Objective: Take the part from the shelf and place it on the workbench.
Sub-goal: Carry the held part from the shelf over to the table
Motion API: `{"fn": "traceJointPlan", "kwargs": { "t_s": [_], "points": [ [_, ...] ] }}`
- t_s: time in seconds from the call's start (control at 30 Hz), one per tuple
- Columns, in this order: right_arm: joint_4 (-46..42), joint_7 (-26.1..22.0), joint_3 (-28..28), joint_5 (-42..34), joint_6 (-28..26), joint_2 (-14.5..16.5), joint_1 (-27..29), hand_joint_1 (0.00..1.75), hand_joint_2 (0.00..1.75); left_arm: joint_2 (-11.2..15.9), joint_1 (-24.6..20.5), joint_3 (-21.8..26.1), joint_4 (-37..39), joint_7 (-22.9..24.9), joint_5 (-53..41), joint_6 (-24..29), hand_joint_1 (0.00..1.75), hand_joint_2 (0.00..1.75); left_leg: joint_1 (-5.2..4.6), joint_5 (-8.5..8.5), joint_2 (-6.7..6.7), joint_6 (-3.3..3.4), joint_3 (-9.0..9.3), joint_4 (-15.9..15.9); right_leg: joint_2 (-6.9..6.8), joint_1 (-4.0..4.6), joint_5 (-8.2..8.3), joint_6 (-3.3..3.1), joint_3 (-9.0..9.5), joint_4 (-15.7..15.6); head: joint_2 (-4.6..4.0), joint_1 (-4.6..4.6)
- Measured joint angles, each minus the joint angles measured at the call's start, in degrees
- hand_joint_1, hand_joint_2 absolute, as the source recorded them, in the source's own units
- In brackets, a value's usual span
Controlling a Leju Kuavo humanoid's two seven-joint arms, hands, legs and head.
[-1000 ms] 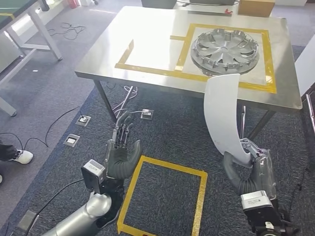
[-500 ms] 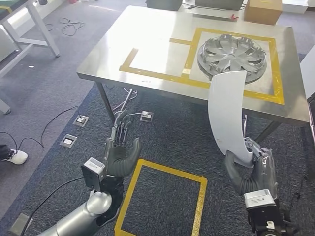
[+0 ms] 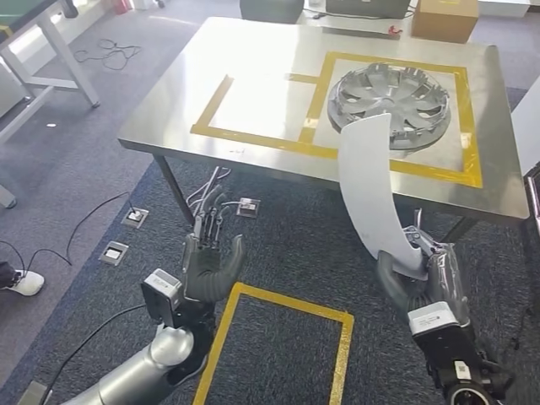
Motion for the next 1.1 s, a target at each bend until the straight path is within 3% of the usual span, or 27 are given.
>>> {"fn": "traceJointPlan", "kwargs": {
  "t_s": [0.03,0.07,0.1,0.13,0.2,0.23,0.27,0.4,0.47,0.53,0.57,0.6,0.63,0.7,0.77,0.87,0.93,0.97,1.03,1.07,1.1],
  "points": [
    [0.17,0.01,0.07,0.00,0.04,0.07,-0.11,1.75,1.75,0.00,0.07,0.00,0.01,0.01,0.01,0.00,0.00,1.75,0.22,-1.20,0.02,-0.37,-2.46,2.94,0.00,-0.04,-0.34,-0.02,0.28,0.00,0.00,-0.10],
    [0.36,0.02,0.12,0.00,0.04,0.08,-0.13,1.75,1.75,0.01,0.15,0.00,0.01,0.01,0.01,0.00,0.00,1.75,0.40,-1.37,0.03,-0.65,-4.04,4.07,0.00,-0.09,-0.74,0.04,0.69,0.00,0.00,-0.17],
    [0.52,0.02,0.15,0.00,0.05,0.08,-0.17,1.75,1.75,0.01,0.19,0.00,0.02,0.01,0.01,0.00,0.00,1.75,0.55,-0.25,0.05,-0.85,-4.52,3.12,0.02,-0.17,-1.19,0.15,1.23,0.01,0.01,-0.24],
    [0.69,0.02,0.19,0.00,0.07,0.10,-0.22,1.75,1.75,0.01,0.20,0.00,0.02,0.01,0.01,0.00,0.00,1.75,0.69,2.03,0.07,-0.94,-4.09,0.34,0.03,-0.28,-1.71,0.32,1.91,0.01,0.00,-0.33],
    [0.98,0.02,0.27,-0.01,0.22,0.16,-0.48,1.75,1.75,0.01,0.17,0.00,0.02,0.01,0.00,0.00,0.00,1.75,0.81,7.73,0.21,-0.82,-1.42,-8.16,0.08,-0.39,-2.79,0.86,3.10,0.10,0.00,-0.50],
    [1.14,0.03,0.34,-0.05,0.34,0.19,-0.69,1.75,1.75,-0.01,0.14,-0.01,0.03,0.02,-0.01,0.00,0.00,1.75,0.76,9.27,0.32,-0.63,-0.38,-11.36,0.13,-0.36,-3.28,1.22,3.40,0.15,0.00,-0.58],
    [1.29,0.05,0.43,-0.11,0.46,0.20,-0.91,1.75,1.75,-0.03,0.11,-0.02,0.03,0.03,-0.04,0.00,0.00,1.75,0.65,10.03,0.37,-0.36,0.18,-13.25,0.17,-0.29,-3.69,1.62,3.55,0.11,-0.01,-0.57],
    [1.66,0.09,0.79,-0.28,0.59,0.21,-1.43,1.75,1.75,-0.15,0.04,-0.07,0.02,0.00,-0.17,0.01,0.00,1.75,0.56,9.16,0.09,1.28,1.86,-14.26,0.14,-0.31,-4.36,2.86,4.15,1.53,0.00,-0.29],
    [1.82,0.07,0.89,-0.32,0.57,0.21,-1.71,1.75,1.75,-0.25,-0.05,-0.08,0.02,-0.01,-0.18,0.01,0.00,1.75,0.53,8.34,0.05,1.99,3.48,-14.48,0.03,-0.33,-5.73,3.10,1.66,6.96,0.00,0.09],
    [2.08,0.07,0.98,-0.36,0.56,0.21,-1.91,1.75,1.75,-0.28,-0.09,-0.11,0.02,-0.01,-0.17,0.00,0.00,1.75,0.31,7.48,0.05,2.42,4.44,-14.49,-0.02,-0.25,-8.78,3.13,-3.25,14.63,-0.01,0.55],
    [2.23,0.08,1.09,-0.37,0.57,0.21,-1.91,1.75,1.75,-0.28,-0.06,-0.13,0.03,0.00,-0.17,0.00,0.00,1.75,0.13,7.09,-0.01,2.54,4.85,-14.48,-0.02,-0.22,-9.98,3.08,-5.32,16.98,-0.01,0.69],
    [2.37,0.08,1.20,-0.37,0.57,0.21,-1.88,1.75,1.75,-0.28,-0.05,-0.15,0.03,0.01,-0.17,0.00,0.00,1.75,-0.07,6.65,-0.09,2.63,5.34,-14.48,-0.02,-0.16,-10.19,2.94,-6.50,17.39,-0.01,0.70],
    [2.53,0.08,1.30,-0.37,0.57,0.21,-1.88,1.75,1.75,-0.28,-0.04,-0.17,0.04,0.01,-0.17,0.00,0.00,1.75,-0.30,6.16,-0.18,2.69,5.98,-14.47,-0.02,-0.02,-8.98,2.66,-6.64,15.66,-0.01,0.71],
    [2.78,0.09,1.39,-0.38,0.57,0.21,-1.94,1.75,1.75,-0.28,-0.05,-0.19,0.04,0.01,-0.17,-0.01,0.00,1.75,-0.69,5.06,-0.32,2.70,7.45,-14.46,-0.02,0.57,-3.12,1.47,-5.04,8.23,-0.01,0.75],
    [2.97,0.25,1.43,-0.53,0.59,0.21,-2.14,1.75,1.75,-0.31,-0.04,-0.20,0.07,0.02,-0.17,-0.08,0.00,1.75,-0.92,4.16,-0.38,2.36,8.13,-14.46,-0.06,1.18,0.40,0.35,-3.32,2.53,-0.01,0.76],
    [3.10,0.82,1.55,-1.42,0.80,0.21,-2.43,1.75,1.75,-0.43,-0.22,-0.26,0.16,0.00,-0.25,-0.74,0.00,1.75,-0.92,3.53,-0.27,1.56,8.34,-14.00,0.00,1.23,0.58,-0.30,-1.84,0.76,0.00,0.80],
    [3.25,1.14,1.63,-2.04,1.18,0.22,-2.89,1.75,1.75,-0.48,-0.62,-0.28,0.18,-0.09,-0.37,-1.25,0.00,1.75,-0.85,2.69,-0.18,0.96,7.33,-11.45,0.06,0.87,0.53,-0.68,-0.73,0.03,0.00,0.75],
    [3.36,1.21,1.68,-2.21,1.43,0.24,-3.22,1.75,1.75,-0.48,-0.83,-0.28,0.19,-0.12,-0.39,-1.47,0.00,1.75,-0.67,1.75,-0.14,0.59,5.52,-8.40,0.07,0.70,0.40,-0.77,-0.26,-0.23,0.01,0.65],
    [3.72,1.30,1.81,-2.39,1.81,0.28,-3.71,1.75,1.75,-0.48,-1.05,-0.29,0.24,-0.16,-0.41,-1.74,0.00,1.75,-0.19,-0.69,-0.09,-0.06,0.12,-0.67,0.05,0.61,-0.21,-0.86,0.29,-0.31,0.00,0.39],
    [3.98,1.36,1.89,-2.45,1.95,0.30,-3.80,1.75,1.75,-0.48,-1.05,-0.29,0.28,-0.16,-0.41,-1.84,0.00,1.75,0.08,-1.48,-0.07,-0.30,-2.31,2.09,0.05,0.58,-0.63,-0.78,0.65,-0.30,0.01,0.32],
    [4.28,1.42,1.96,-2.51,2.03,0.30,-3.85,1.75,1.75,-0.46,-1.03,-0.30,0.34,-0.16,-0.41,-1.91,0.00,1.75,0.30,-1.26,-0.03,-0.50,-3.79,2.88,0.06,0.52,-1.12,-0.67,1.19,-0.30,0.00,0.29]
  ]
}}
